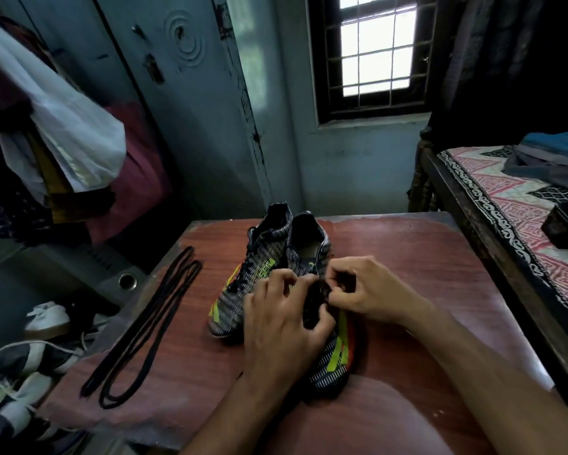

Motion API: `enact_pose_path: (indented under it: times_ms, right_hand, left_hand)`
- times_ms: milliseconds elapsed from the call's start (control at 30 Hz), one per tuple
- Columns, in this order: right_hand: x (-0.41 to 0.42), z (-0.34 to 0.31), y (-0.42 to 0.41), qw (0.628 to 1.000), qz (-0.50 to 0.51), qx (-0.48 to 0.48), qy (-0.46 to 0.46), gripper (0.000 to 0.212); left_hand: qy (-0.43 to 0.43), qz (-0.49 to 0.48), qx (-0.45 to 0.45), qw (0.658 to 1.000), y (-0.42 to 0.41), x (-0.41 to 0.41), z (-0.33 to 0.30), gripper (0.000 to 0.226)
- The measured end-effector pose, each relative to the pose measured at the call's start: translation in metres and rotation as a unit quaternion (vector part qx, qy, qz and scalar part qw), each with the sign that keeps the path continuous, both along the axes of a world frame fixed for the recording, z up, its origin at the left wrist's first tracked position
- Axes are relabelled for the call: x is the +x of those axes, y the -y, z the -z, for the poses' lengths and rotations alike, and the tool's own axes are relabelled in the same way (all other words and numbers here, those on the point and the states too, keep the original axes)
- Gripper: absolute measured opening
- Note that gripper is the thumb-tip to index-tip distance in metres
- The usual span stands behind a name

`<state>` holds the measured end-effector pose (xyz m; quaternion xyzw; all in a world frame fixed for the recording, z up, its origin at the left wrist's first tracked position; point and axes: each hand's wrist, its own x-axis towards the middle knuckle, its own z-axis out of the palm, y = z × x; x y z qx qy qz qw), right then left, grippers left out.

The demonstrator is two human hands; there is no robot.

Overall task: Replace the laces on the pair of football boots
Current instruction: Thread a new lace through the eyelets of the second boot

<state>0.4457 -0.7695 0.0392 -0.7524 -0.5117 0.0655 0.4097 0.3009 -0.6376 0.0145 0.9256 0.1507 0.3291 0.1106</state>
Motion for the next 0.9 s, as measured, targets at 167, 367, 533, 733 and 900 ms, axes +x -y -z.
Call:
enact_pose_path:
  times_ms: [167,367,533,733,900]
  right_hand:
    - [0.027,0.000,0.008,0.955,0.088,0.195,-0.206,0.017]
    - [0.015,-0.025,0.013,0.825,0.057,0.349,-0.440,0.024]
    - [0.014,-0.009,0.011,0.995,0.077,-0.046,0.032,0.010]
    - [0.017,-0.016,0.017,0.996,0.083,-0.013,0.025,0.018]
    - [0.014,-0.014,0.003,0.885,0.123,0.288,-0.345,0.026]
  left_hand:
    - [-0.094,0.029,0.055,0.994,-0.022,-0.001,-0.016,0.059]
    - [-0.118,0.104,-0.026,0.987,-0.033,-0.015,-0.003,0.068]
    - [-0.064,0.101,-0.050,0.992,-0.027,-0.017,0.006,0.072]
    - [-0.056,0.110,-0.061,0.990,-0.029,-0.021,0.004,0.081]
    - [-0.047,0.112,-0.099,0.988,-0.031,-0.022,0.003,0.101]
